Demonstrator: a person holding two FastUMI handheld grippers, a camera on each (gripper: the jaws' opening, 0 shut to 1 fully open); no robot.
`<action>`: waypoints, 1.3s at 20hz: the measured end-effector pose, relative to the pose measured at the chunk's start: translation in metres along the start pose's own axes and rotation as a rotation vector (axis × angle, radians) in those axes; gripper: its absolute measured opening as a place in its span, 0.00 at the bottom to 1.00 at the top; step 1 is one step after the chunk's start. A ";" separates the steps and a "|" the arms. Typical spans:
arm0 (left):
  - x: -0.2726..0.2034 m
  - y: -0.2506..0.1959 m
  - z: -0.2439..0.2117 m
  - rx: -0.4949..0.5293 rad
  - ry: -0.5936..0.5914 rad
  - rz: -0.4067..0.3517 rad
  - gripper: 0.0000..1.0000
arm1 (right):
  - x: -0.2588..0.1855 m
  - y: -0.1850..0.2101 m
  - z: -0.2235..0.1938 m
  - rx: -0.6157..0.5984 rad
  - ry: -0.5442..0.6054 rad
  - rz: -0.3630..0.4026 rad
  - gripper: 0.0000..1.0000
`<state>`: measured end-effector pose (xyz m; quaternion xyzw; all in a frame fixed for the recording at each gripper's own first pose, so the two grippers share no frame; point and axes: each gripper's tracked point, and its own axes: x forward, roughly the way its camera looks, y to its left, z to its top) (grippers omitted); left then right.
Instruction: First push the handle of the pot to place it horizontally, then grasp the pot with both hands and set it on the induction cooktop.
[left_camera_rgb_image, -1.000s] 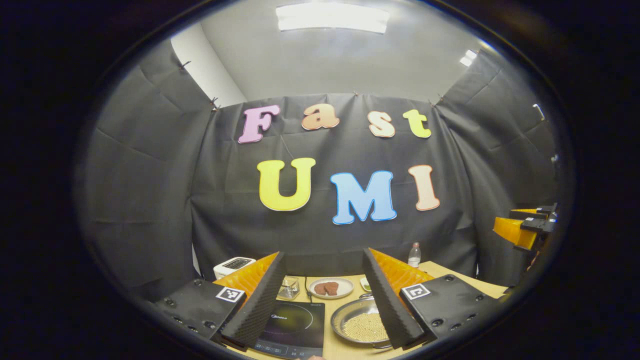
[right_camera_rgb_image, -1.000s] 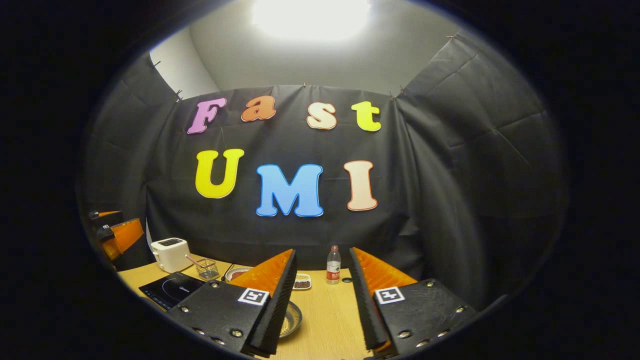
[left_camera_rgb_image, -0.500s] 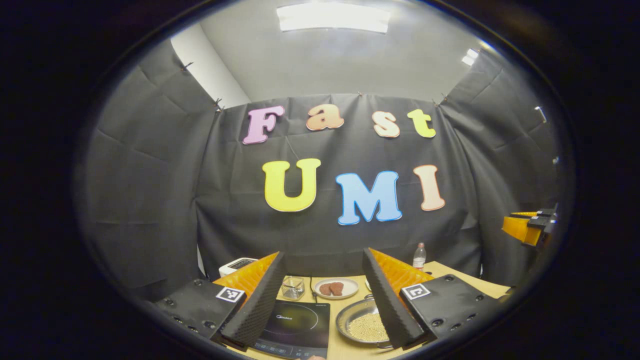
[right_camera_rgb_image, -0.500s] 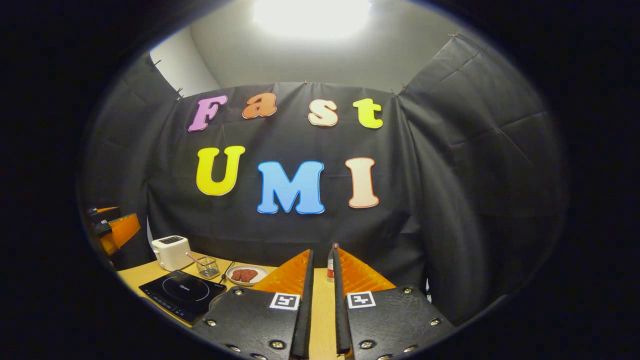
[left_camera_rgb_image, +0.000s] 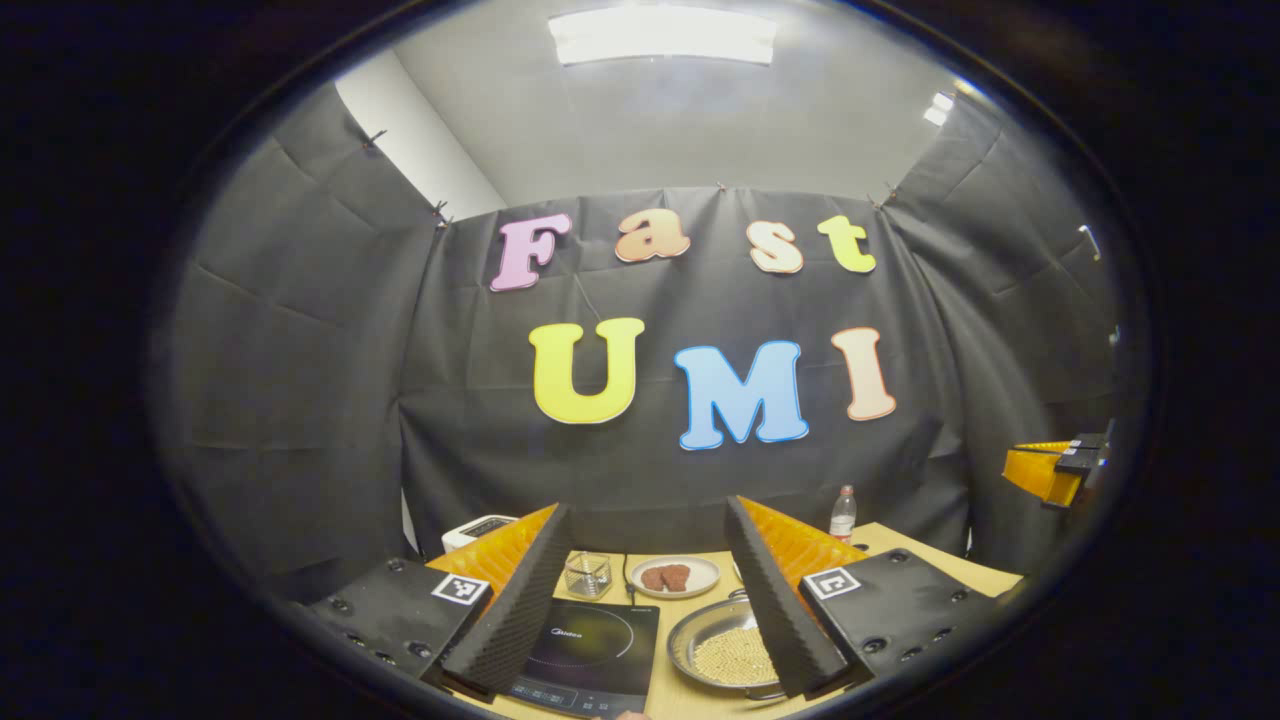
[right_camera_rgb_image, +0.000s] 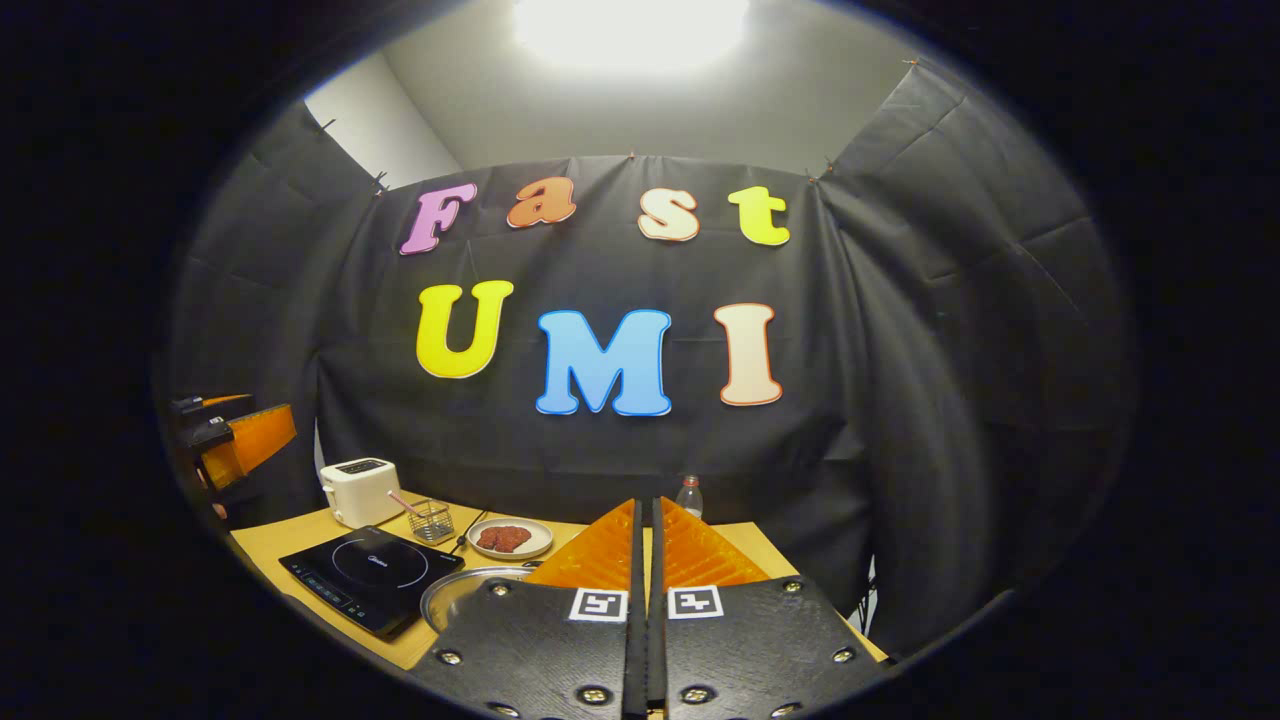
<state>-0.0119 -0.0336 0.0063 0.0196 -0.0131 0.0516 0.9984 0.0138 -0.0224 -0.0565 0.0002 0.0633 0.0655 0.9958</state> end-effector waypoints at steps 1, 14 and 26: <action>-0.002 0.001 -0.001 0.004 0.001 0.016 1.00 | 0.003 0.004 -0.003 0.002 0.007 0.030 0.00; -0.019 0.068 -0.003 0.050 0.017 0.204 0.97 | 0.019 0.123 -0.052 0.000 0.151 0.397 0.00; 0.006 0.140 -0.021 0.038 0.028 0.222 1.00 | 0.016 0.217 -0.121 -0.084 0.377 0.557 0.00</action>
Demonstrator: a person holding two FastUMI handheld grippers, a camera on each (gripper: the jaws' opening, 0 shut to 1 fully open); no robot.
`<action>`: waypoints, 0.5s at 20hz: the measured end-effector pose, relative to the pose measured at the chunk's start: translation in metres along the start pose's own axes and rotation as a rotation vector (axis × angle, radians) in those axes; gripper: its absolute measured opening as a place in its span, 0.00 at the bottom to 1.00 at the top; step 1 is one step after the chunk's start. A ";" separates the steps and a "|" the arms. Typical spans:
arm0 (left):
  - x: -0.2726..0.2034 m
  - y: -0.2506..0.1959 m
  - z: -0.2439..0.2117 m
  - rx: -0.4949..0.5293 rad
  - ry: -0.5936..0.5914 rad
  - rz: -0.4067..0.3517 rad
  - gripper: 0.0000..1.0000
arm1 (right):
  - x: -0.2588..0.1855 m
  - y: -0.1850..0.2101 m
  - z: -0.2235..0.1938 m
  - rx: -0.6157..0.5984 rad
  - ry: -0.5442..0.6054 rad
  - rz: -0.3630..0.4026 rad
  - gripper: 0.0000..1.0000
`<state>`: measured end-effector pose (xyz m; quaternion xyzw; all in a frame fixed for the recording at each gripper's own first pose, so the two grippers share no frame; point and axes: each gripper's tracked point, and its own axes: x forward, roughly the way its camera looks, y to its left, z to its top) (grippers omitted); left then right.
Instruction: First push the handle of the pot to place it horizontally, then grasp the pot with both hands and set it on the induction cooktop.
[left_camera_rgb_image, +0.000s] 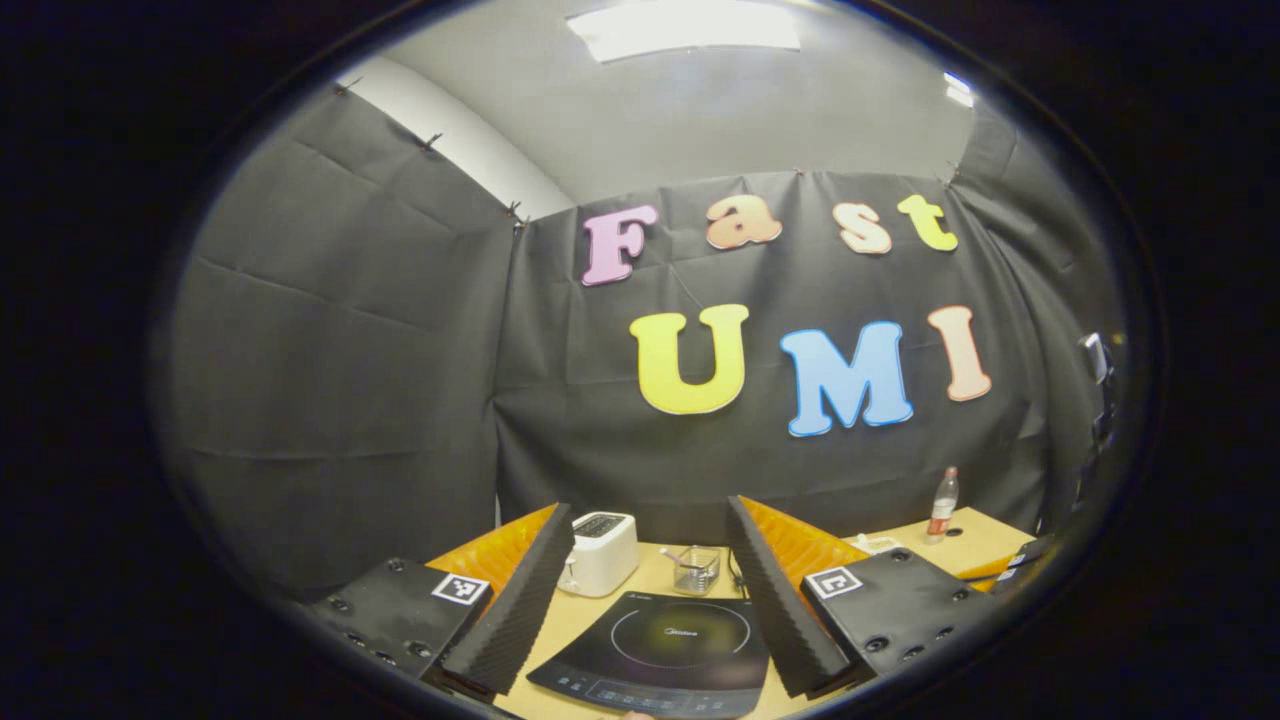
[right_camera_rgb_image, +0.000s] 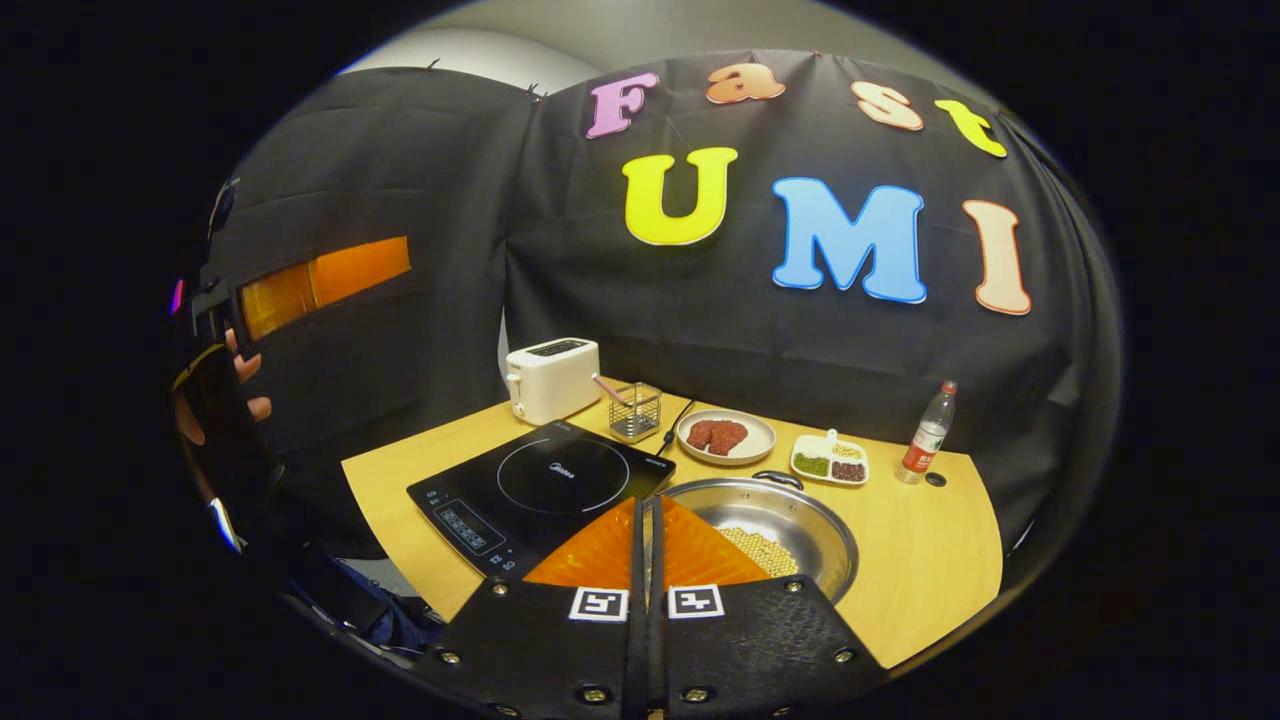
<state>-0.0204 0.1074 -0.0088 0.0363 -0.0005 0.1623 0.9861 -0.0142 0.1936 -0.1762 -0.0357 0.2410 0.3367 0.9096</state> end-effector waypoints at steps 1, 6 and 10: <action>0.003 0.005 -0.005 -0.001 0.005 0.003 1.00 | 0.004 0.004 -0.005 0.004 0.020 0.009 0.01; 0.014 0.025 -0.009 -0.014 0.005 0.027 0.99 | 0.026 0.022 -0.043 0.007 0.156 0.067 0.01; 0.023 0.034 -0.015 -0.013 0.001 0.031 1.00 | 0.036 0.037 -0.077 0.038 0.268 0.111 0.00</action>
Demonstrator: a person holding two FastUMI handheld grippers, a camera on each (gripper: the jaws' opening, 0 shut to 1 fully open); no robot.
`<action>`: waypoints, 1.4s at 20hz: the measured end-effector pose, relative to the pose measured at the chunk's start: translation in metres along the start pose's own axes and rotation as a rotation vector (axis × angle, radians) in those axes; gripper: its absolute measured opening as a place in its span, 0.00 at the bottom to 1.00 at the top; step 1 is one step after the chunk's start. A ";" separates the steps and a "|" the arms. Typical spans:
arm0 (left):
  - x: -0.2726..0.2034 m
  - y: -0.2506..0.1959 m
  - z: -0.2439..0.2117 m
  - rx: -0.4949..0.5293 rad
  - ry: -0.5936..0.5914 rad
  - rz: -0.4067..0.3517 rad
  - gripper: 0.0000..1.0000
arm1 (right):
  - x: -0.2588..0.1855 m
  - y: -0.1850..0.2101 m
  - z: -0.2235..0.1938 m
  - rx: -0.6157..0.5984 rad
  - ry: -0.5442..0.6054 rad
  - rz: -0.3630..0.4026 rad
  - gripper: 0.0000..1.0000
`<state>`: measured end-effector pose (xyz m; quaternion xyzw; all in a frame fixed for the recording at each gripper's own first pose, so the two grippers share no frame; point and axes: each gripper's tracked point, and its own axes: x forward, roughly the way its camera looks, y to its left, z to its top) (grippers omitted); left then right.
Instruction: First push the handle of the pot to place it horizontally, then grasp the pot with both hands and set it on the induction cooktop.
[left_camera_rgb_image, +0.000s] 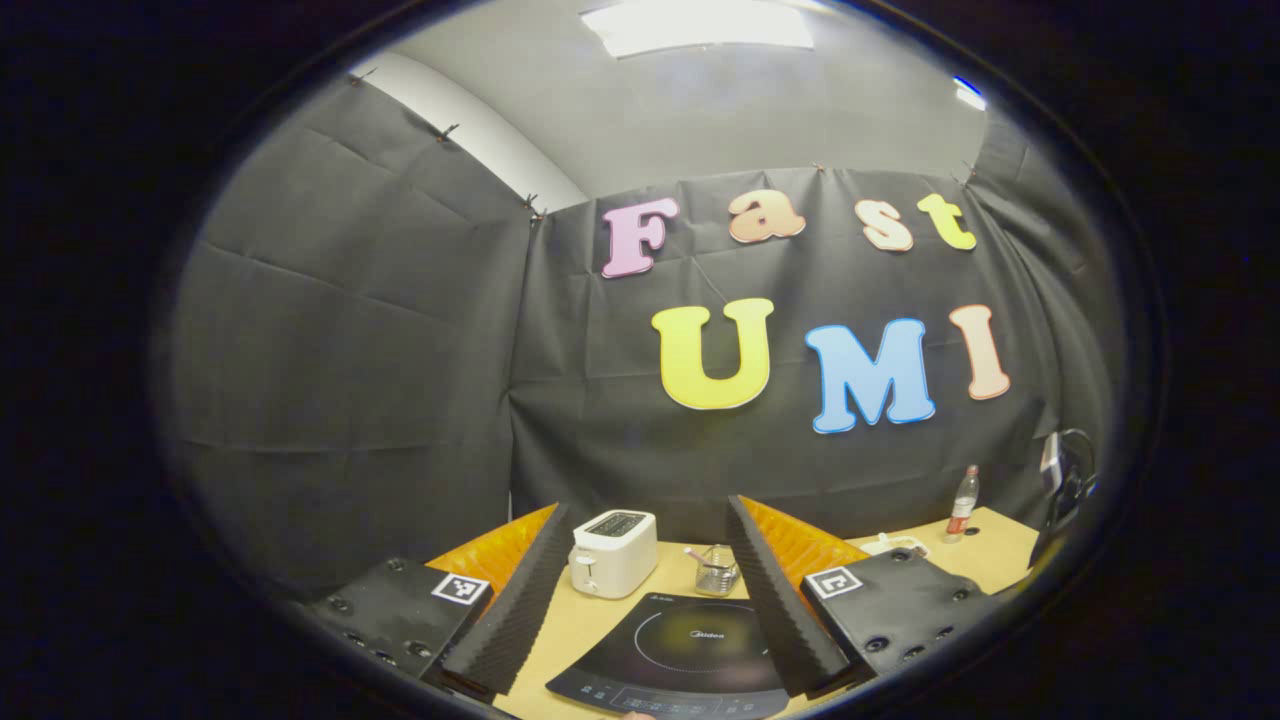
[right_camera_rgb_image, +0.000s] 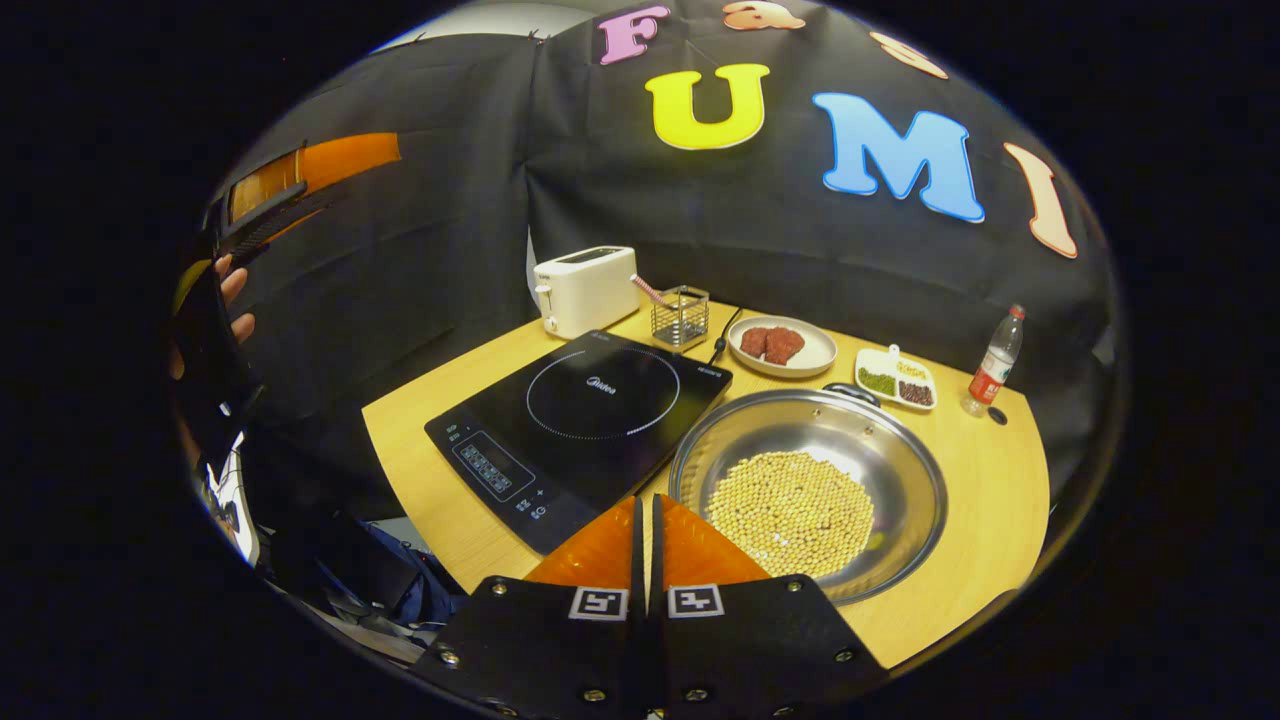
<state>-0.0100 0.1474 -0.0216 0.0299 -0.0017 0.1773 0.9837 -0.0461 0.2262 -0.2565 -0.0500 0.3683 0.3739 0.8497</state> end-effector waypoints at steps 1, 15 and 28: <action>0.002 0.001 -0.002 -0.003 0.001 0.000 1.00 | 0.004 0.002 -0.006 0.004 0.024 0.008 0.01; 0.050 -0.010 -0.024 -0.041 0.019 -0.073 1.00 | 0.046 -0.011 -0.065 0.226 0.242 -0.001 0.01; 0.082 -0.040 -0.026 -0.082 0.020 -0.181 1.00 | 0.025 -0.042 -0.097 0.308 0.312 -0.115 0.01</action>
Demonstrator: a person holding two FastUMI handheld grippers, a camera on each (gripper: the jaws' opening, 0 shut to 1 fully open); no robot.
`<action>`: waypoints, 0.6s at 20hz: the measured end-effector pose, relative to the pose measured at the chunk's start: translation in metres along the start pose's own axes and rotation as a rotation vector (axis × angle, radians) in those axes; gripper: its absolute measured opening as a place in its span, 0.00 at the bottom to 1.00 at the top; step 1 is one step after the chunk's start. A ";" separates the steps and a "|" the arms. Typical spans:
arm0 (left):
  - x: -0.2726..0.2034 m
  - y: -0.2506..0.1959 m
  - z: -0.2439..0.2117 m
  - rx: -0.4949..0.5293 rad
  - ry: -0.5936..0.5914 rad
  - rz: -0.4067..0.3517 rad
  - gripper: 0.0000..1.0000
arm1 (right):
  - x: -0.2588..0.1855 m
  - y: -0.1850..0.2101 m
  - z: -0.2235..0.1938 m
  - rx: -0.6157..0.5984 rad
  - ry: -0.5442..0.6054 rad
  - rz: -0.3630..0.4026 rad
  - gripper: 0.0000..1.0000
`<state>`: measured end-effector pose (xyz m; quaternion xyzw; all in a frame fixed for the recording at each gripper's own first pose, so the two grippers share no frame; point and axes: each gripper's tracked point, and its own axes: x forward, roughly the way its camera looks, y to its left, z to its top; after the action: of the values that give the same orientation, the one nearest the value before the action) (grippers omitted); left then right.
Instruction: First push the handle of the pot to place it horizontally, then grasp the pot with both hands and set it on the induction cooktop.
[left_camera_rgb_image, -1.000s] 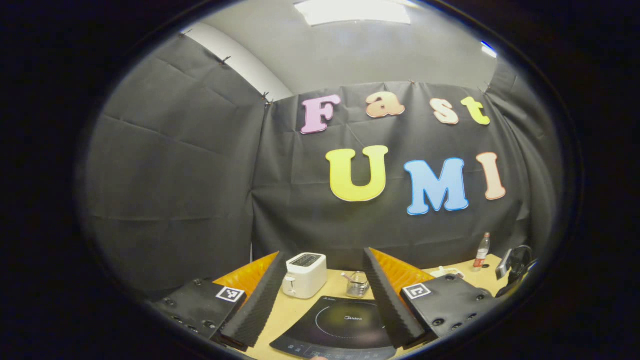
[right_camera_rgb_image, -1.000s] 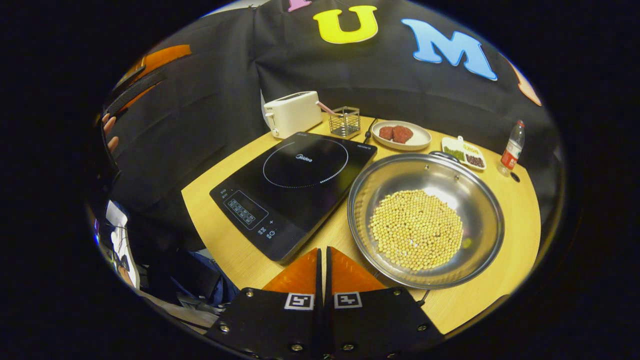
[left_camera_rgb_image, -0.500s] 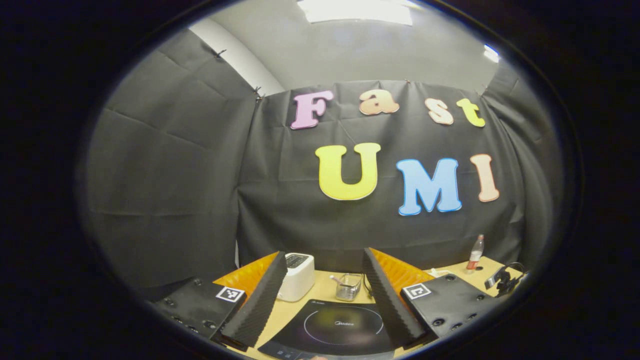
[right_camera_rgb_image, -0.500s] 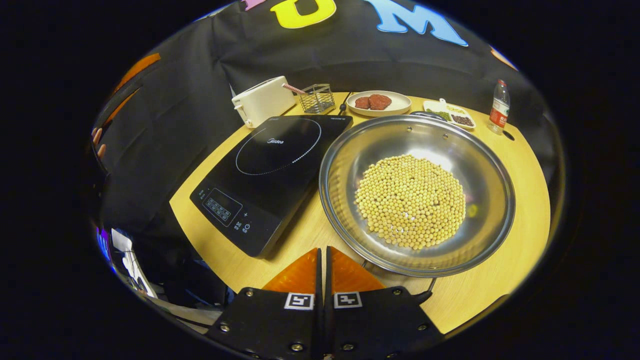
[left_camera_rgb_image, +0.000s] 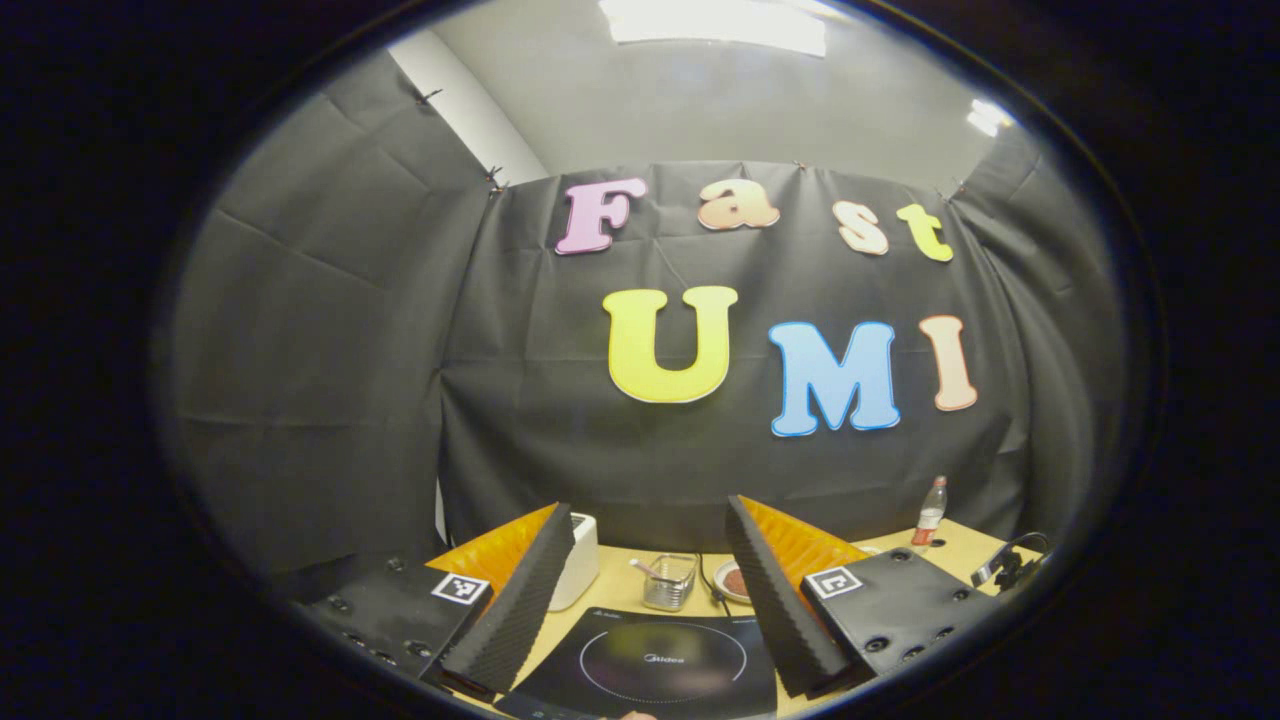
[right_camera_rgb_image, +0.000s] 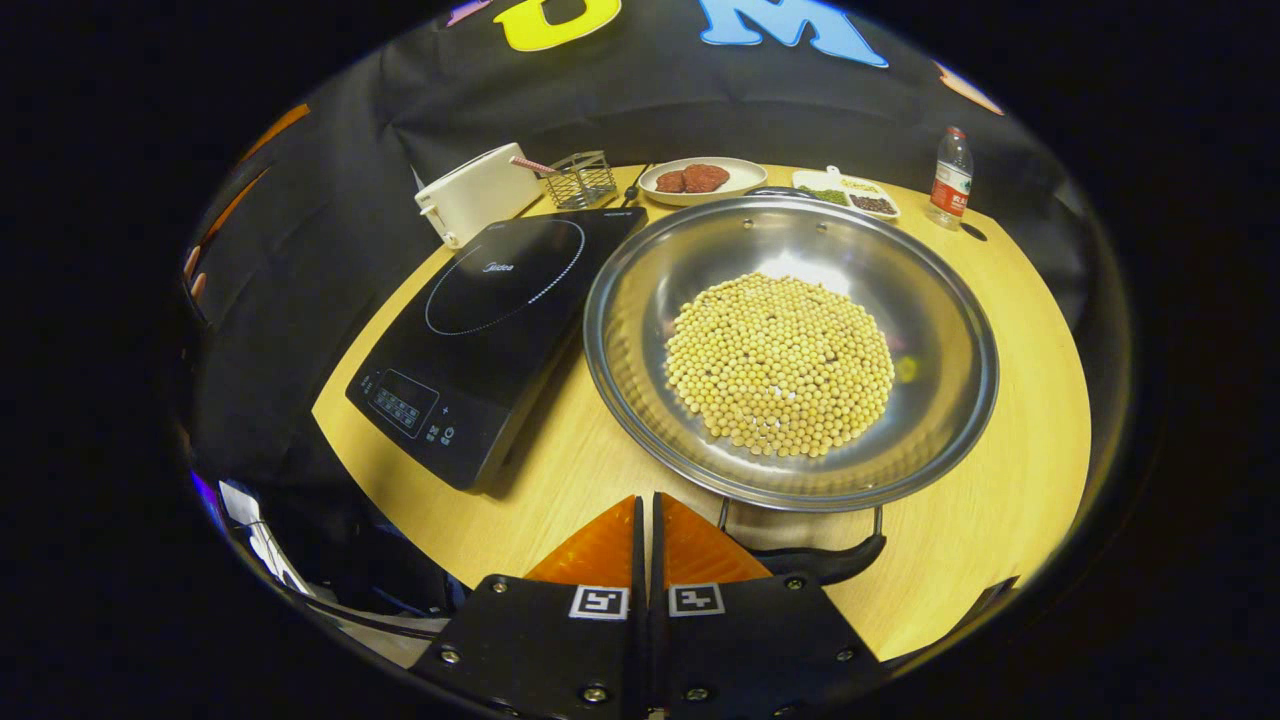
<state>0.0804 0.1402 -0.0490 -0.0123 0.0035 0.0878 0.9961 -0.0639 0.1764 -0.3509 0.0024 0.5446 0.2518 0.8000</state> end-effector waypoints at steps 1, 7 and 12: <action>0.002 -0.004 -0.003 -0.007 0.004 -0.008 1.00 | -0.002 -0.004 0.000 0.007 -0.001 -0.006 0.01; 0.009 -0.041 0.000 0.001 0.002 -0.043 0.99 | -0.009 -0.025 -0.004 0.034 0.007 -0.011 0.01; 0.014 -0.073 0.000 0.009 0.003 -0.049 1.00 | -0.018 -0.057 -0.002 0.052 0.002 -0.018 0.01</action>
<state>0.1073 0.0708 -0.0476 -0.0080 0.0052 0.0636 0.9979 -0.0479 0.1189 -0.3519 0.0180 0.5518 0.2305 0.8013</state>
